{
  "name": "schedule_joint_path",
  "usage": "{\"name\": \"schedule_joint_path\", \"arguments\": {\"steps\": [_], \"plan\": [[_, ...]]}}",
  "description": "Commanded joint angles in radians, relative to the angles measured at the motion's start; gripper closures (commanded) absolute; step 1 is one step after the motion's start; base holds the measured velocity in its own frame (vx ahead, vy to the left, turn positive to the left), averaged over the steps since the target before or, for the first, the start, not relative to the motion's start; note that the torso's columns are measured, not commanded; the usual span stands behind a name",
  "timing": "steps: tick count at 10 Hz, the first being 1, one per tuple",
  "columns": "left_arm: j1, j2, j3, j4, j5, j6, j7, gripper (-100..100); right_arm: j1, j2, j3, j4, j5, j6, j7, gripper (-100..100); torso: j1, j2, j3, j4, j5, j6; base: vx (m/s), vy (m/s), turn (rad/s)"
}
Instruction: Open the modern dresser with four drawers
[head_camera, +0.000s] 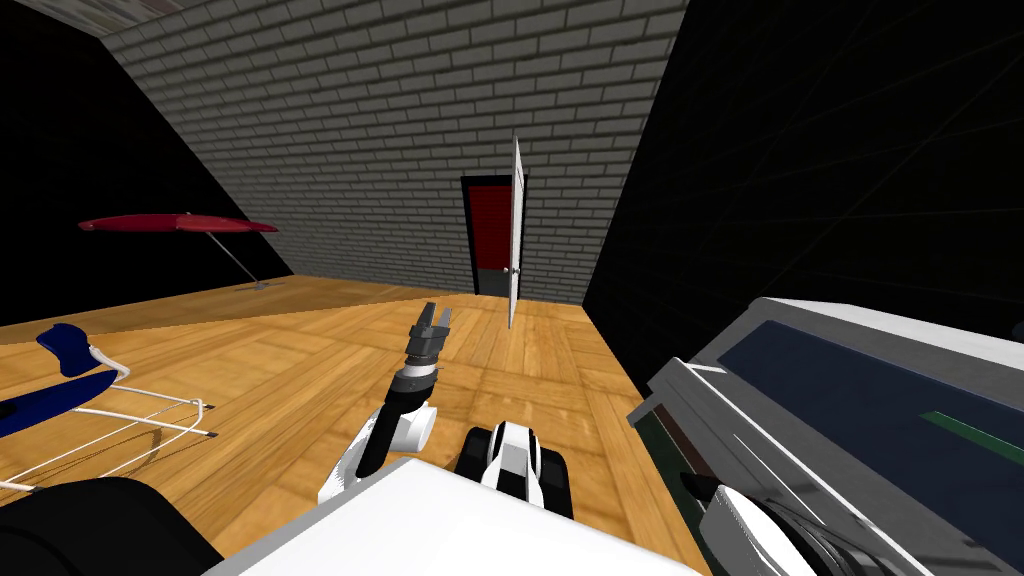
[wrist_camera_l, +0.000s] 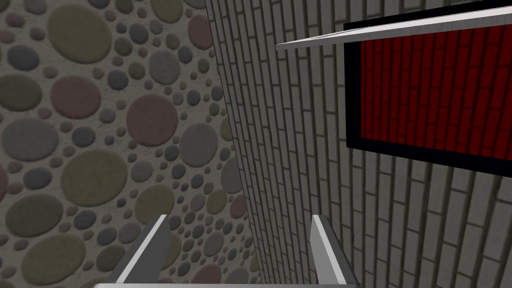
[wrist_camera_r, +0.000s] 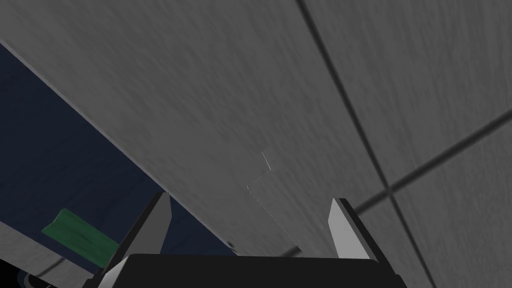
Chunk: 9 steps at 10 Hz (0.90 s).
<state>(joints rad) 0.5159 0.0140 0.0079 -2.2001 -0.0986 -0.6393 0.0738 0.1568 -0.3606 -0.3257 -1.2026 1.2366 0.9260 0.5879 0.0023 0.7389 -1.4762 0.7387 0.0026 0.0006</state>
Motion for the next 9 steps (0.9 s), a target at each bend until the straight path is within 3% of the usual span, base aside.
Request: {"name": "schedule_joint_path", "arguments": {"steps": [1,2,3,4,9], "plan": [[0.000,0.000,0.000,0.000,0.000,0.000,0.000,0,-0.040,-0.070,0.016,0.005,-0.081,0.005,0.062,-100,0.003,0.001,0.000,0.002,0.004,-0.001,-0.033,0.066,-0.059],[0.000,0.000,0.000,0.000,0.000,0.000,0.000,0,-0.053,-0.095,0.023,0.011,-0.112,0.006,0.080,-100,0.006,0.002,0.000,0.002,0.007,0.000,-0.027,0.072,-0.058],[0.000,0.000,0.000,0.000,0.000,0.000,0.000,0,-0.049,-0.076,0.023,0.034,-0.088,0.000,0.053,-100,0.010,0.003,0.000,0.003,0.009,-0.001,-0.008,0.028,-0.003],[0.000,0.000,0.000,0.000,0.000,0.000,0.000,0,-0.050,-0.075,0.025,0.038,-0.092,-0.001,0.055,0,0.008,0.003,0.000,0.002,0.007,0.000,0.000,0.000,0.000],[0.000,0.000,0.000,0.000,0.000,0.000,0.000,0,-0.047,-0.064,0.030,0.045,-0.096,-0.004,0.055,0,0.002,0.001,0.001,0.001,0.001,0.000,0.000,0.000,0.000]]}}
